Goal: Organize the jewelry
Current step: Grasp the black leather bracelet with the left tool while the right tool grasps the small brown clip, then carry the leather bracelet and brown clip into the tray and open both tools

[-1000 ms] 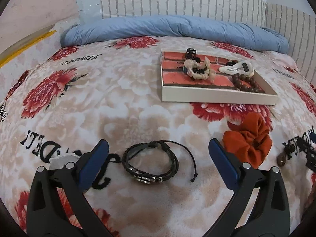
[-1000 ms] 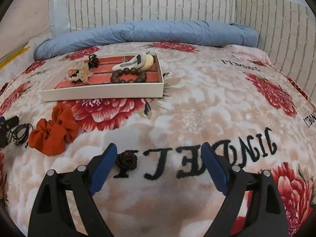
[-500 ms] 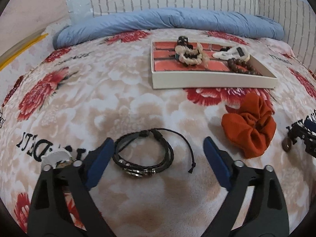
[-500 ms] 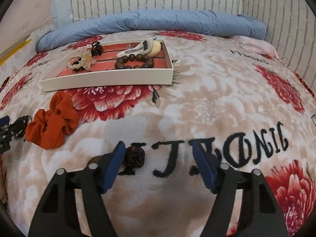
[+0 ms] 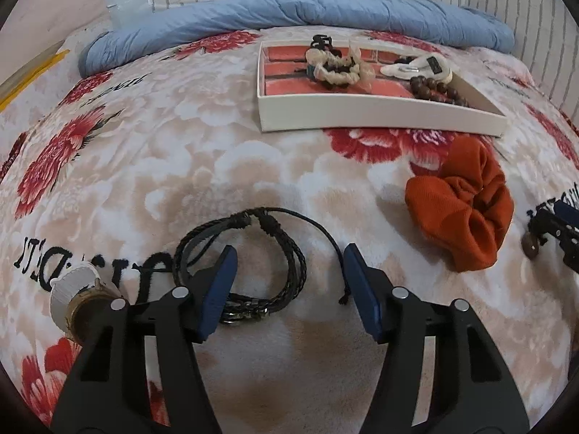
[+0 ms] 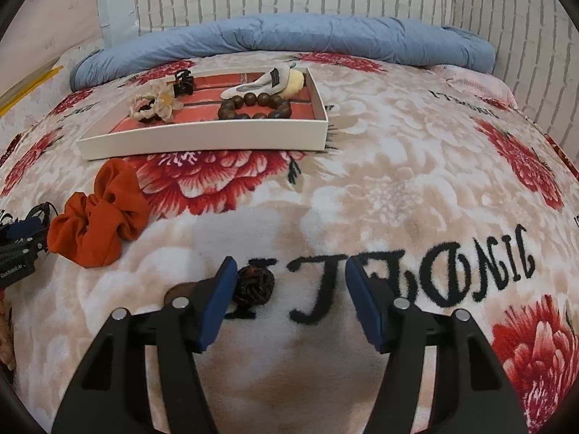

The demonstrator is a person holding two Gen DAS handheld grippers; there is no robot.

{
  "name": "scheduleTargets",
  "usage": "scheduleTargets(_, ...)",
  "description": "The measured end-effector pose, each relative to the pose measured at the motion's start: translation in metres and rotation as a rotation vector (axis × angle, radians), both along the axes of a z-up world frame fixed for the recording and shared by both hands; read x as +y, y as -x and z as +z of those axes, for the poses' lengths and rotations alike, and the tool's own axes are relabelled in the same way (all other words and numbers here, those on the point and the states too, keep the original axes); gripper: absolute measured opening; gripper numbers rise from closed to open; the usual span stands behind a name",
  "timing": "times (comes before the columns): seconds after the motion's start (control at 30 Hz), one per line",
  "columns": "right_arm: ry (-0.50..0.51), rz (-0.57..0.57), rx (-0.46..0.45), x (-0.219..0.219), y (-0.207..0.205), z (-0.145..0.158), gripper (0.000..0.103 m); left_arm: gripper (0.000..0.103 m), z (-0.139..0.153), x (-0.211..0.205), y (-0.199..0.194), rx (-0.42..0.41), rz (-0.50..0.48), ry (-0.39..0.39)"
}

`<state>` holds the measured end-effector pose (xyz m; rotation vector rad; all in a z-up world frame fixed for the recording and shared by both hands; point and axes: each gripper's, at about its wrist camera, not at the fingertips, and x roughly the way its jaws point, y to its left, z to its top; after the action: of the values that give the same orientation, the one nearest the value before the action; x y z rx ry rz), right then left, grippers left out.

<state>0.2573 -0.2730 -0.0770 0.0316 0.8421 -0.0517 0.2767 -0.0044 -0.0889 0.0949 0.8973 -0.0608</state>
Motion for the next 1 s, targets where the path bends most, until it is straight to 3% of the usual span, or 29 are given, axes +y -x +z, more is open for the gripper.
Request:
scheduleTargets(0.2, 0.001, 0.017, -0.003, 0.003, 0.001, 0.001, 0.052, 0.046, 0.0, 0.006, 0.001, 0.008, -0.001, 0.045)
scheduleTargets(0.37, -0.008, 0.022, -0.001, 0.004, 0.002, 0.0, 0.049, 0.045, -0.001, 0.003, 0.0, 0.012, -0.003, 0.028)
scheduleTargets(0.53, -0.024, 0.047, 0.013, 0.008, 0.0, -0.001, 0.036, 0.042, -0.001, 0.003, -0.001, 0.014, -0.004, 0.029)
scheduleTargets(0.7, -0.055, 0.056, 0.025, 0.012, 0.0, -0.002, 0.022, 0.026, -0.001, 0.004, -0.001, 0.014, -0.011, 0.039)
scheduleTargets(0.77, -0.063, 0.054, 0.027, 0.012, 0.001, -0.001, 0.021, 0.016, 0.0, 0.004, 0.0, 0.013, -0.015, 0.036)
scheduleTargets(1.0, -0.119, 0.043, 0.02, 0.006, 0.0, -0.002, 0.02, 0.007, 0.0, 0.01, 0.0, 0.019, -0.009, 0.069)
